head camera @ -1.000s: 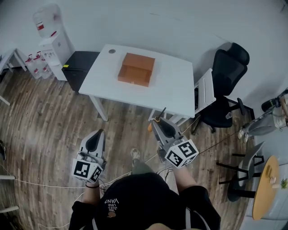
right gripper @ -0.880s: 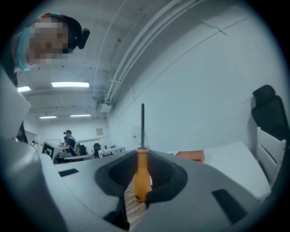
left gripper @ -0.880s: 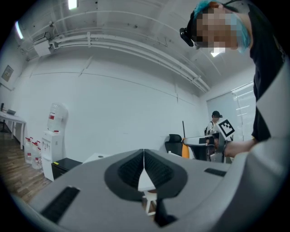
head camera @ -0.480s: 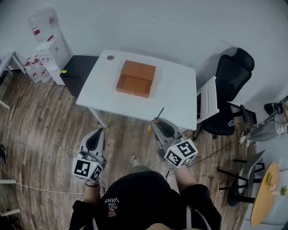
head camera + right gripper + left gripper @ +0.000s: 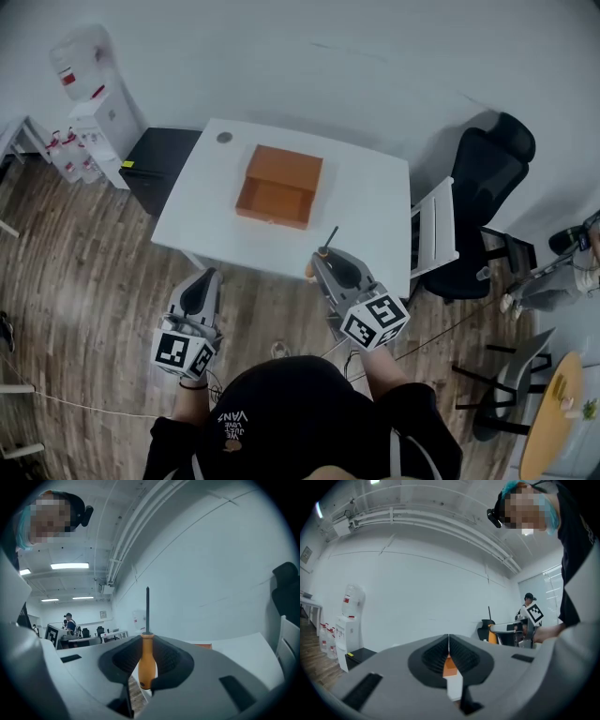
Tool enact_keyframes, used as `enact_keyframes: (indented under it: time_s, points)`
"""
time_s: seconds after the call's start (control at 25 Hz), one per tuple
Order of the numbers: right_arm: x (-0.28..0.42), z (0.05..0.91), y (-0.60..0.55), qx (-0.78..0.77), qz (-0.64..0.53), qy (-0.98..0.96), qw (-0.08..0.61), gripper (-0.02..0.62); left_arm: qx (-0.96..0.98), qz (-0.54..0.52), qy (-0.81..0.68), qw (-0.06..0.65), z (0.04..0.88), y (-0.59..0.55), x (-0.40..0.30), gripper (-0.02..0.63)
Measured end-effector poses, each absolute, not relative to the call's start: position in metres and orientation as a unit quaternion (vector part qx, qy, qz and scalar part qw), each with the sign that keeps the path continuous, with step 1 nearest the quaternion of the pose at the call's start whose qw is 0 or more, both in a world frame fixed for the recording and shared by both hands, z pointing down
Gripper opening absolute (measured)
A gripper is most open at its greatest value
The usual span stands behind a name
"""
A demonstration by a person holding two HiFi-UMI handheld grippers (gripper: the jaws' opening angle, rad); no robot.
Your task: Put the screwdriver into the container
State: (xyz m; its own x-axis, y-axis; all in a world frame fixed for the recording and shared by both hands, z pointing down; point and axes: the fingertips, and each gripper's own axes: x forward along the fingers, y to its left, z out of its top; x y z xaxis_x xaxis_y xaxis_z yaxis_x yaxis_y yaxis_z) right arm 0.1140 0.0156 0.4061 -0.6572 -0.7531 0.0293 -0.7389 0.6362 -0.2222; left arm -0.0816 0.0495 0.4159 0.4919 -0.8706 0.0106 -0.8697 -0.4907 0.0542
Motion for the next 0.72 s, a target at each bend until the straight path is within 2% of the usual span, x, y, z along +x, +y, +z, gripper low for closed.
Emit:
enact_keyframes:
  time_s: [0.72]
  points:
    - [0.109,0.422,-0.056,-0.421,-0.128,0.898,0.028,0.077,0.86,0.001,-0.508,0.048,0.429,-0.018,-0.091,0.014]
